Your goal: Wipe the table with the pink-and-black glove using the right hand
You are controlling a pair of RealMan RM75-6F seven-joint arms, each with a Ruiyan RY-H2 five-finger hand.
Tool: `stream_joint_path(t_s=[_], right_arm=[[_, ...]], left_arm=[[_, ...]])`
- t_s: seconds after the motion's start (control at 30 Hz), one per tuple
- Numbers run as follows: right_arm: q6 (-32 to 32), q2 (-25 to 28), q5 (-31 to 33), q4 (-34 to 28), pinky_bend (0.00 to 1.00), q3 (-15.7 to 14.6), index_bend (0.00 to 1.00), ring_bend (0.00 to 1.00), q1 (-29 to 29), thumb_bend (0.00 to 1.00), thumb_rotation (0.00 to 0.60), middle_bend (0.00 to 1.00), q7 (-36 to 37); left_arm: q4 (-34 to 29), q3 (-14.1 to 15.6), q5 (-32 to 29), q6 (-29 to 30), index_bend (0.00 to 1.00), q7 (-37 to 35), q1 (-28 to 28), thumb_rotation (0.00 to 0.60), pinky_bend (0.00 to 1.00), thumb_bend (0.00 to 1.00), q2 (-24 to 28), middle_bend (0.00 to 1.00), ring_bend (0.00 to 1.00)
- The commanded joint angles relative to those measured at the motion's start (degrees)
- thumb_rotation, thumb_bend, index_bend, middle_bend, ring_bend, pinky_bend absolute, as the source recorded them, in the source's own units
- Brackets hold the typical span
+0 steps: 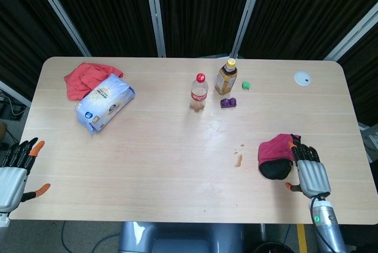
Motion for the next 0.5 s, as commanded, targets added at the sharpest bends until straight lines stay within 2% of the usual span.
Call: stream_joint_path(t_s=[0.03,0.2,0.5], right_arm=[[-0.8,-4.0,3.1,2.5,0.05,1.0,0.00,0.00,1.9,0.06,0.600,0.00,-3.1],[-1.4,-8.3,6.4,7.0,0.05,1.3,0.00,0.00,2.9,0.08,0.600,0.00,-4.6],[-2.6,-12.1,9.9,13.7,0.05,2.2,0.00,0.00,3.9,0.13,0.600,0.00,-3.5]], left_arm=[[0.0,0.0,-0.1,0.0,0.00,-0.2,0.0,0.600,0.00,0.00,0.0,0.00,0.00],[0.0,-0.1,-0.3,-0.4,0.00,-0.4,-0.2,0.600,0.00,0.00,-0.1,0.00,0.00],[0.1,-0.2,-0.6,-1.0,0.00,-0.7,-0.5,0.600,0.00,0.00,-0.2,0.00,0.00]])
